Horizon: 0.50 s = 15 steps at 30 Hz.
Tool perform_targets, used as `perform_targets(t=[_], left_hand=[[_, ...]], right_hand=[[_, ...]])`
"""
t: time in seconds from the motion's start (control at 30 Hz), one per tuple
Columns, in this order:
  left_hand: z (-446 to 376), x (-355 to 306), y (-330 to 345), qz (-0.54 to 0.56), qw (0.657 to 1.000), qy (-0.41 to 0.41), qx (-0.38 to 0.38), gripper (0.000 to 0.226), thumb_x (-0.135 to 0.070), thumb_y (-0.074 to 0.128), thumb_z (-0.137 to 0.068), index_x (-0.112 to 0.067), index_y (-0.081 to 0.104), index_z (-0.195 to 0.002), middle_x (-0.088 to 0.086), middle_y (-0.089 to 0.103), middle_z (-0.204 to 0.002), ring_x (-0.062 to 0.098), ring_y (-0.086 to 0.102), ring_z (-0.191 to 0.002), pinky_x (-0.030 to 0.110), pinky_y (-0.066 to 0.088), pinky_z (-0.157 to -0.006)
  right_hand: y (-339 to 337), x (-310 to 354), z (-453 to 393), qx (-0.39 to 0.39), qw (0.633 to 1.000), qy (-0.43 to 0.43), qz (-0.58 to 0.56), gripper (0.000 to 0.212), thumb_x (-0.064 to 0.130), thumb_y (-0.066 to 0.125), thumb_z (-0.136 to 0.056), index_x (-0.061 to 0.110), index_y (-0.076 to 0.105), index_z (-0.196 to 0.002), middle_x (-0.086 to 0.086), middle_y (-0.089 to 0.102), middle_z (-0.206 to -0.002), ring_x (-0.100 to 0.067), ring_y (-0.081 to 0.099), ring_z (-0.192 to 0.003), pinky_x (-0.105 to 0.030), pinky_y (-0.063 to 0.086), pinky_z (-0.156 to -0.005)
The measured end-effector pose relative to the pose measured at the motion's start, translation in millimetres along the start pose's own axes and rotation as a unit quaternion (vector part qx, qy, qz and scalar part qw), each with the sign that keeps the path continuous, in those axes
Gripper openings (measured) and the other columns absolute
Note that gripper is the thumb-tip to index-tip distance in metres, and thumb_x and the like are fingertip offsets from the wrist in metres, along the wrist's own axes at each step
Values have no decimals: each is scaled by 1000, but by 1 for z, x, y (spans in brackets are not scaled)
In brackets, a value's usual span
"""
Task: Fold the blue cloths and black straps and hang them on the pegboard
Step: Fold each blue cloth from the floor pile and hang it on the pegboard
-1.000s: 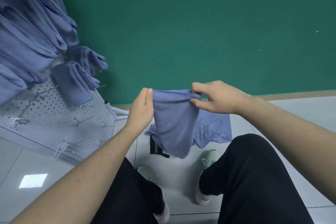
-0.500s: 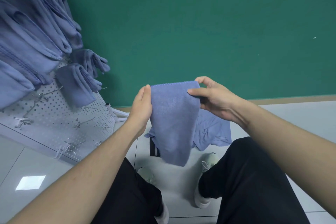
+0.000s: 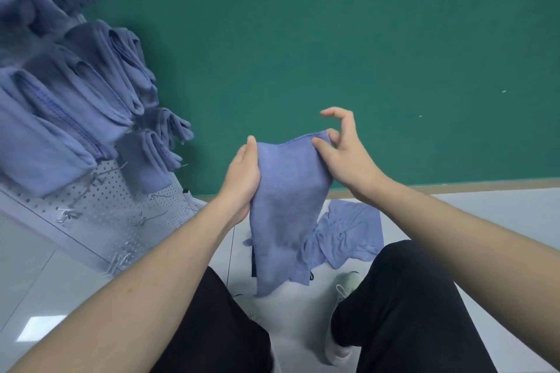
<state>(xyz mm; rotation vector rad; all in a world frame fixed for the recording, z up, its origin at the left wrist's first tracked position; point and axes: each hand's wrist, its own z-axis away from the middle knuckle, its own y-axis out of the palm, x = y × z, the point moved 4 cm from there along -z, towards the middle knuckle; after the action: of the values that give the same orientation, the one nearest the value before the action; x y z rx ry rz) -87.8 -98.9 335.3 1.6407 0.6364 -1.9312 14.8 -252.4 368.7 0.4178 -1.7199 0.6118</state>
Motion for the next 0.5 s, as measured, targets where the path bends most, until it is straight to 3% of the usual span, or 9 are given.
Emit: perform_targets(t=[0.07,0.13,0.17,0.23,0.33,0.4,0.5], left_hand=[[9,-9,3,-61,997,32,35,56,-65,43,-96,-15,58,-117,-7,67,-107,10,63,-94,31,51,-84],[17,-14,7,-68,993,50,87,38,-45,68,-91,-17,56,-113,-4,70,-108,12,68,-96,31,55,-84],[20,-16,8,-62,991,54,104,39,-33,78,-85,-19,55,-114,-3,71,-110,12,70,-98,32,57,-85],[26,-20,10,-54,991,59,109,40,-19,81,-82,-21,55,-113,-3,72,-111,11,71,-100,34,58,-87],[29,-32,10,-25,994,74,82,32,-14,75,-88,-21,56,-113,-4,71,-112,10,70,-102,33,57,-87],[33,-38,13,18,994,73,81,31,-14,72,-90,-20,56,-115,-2,71,-114,13,71,-104,32,57,-81],[38,-44,19,81,993,39,81,30,-13,69,-93,-18,55,-118,1,73,-112,14,74,-93,31,58,-67]], right_hand=[[-1,8,-1,-30,999,-10,17,33,11,49,-101,31,36,-124,0,39,-70,-15,39,-61,-28,38,-61],[-3,15,-3,-43,999,-3,14,32,10,50,-100,29,36,-121,1,44,-70,-13,42,-60,-26,41,-61],[-5,17,-3,-46,999,7,7,32,10,51,-100,29,36,-120,2,48,-72,-12,45,-60,-26,43,-62],[-8,22,-2,-57,997,46,-30,36,13,56,-99,29,34,-121,-1,59,-81,-13,56,-66,-29,49,-66],[-12,24,5,-62,982,136,-115,46,26,69,-93,23,41,-130,-7,70,-102,-15,68,-83,-32,56,-72],[-10,23,12,-11,968,179,-178,49,40,69,-92,9,59,-128,-13,73,-114,-17,71,-96,-35,56,-87],[-3,17,33,98,947,221,-211,49,50,59,-95,11,69,-123,-7,74,-118,-20,70,-111,-37,52,-97]])
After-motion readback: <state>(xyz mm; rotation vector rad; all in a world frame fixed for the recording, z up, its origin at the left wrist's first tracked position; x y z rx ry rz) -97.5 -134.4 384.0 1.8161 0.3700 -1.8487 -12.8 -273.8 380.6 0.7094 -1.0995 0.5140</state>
